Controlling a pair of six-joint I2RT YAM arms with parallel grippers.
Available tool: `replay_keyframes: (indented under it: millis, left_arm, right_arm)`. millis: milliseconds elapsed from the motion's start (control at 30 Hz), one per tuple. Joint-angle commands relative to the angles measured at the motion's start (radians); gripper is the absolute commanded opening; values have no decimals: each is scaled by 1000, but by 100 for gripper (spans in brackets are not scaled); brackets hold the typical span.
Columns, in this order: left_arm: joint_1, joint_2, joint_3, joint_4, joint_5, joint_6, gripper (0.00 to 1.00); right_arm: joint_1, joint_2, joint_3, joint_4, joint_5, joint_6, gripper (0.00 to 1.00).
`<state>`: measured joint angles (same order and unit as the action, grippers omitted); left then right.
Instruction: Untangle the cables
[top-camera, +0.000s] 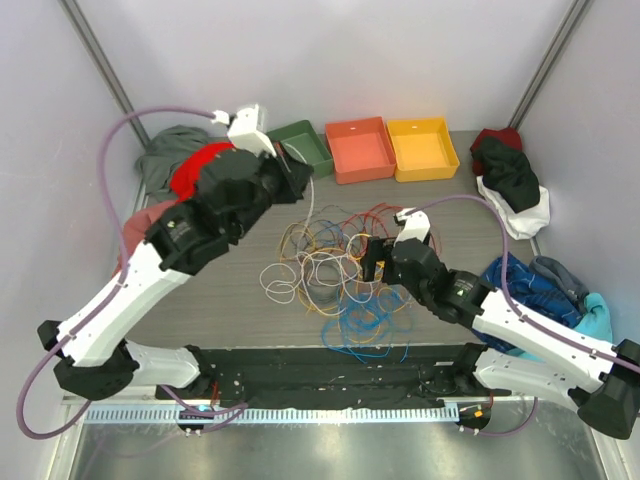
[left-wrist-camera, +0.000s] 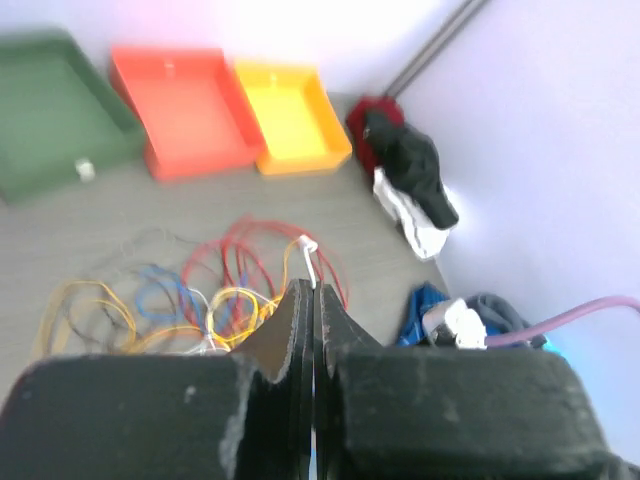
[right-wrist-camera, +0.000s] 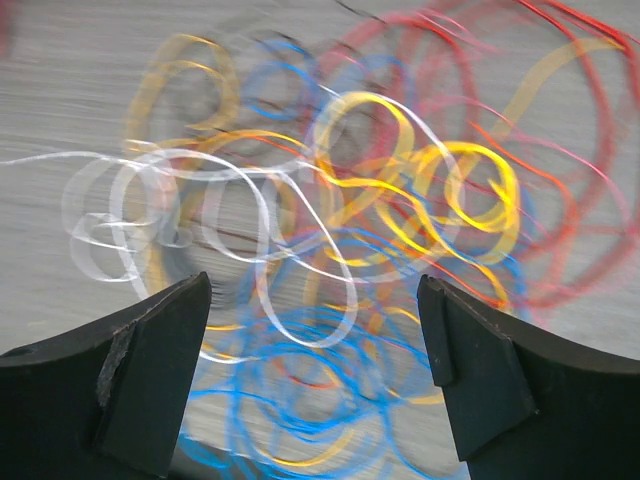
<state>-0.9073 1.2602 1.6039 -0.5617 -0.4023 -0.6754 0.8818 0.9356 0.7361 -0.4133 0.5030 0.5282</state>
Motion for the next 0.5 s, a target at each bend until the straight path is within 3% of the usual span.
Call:
replay_keyframes:
  millis: [0,300,467]
  left_arm:
    - [2,99,217,-119,-72,201,0]
    - [2,271,701,-170,-95,359,0]
    - [2,304,791,-84,-78,385,0]
  right_arm:
    - [3,-47,83,188,-176,-60,93]
    - [3,-52,85,330,-259,-86,93]
    - [9,12,89,407,-374,-109,91]
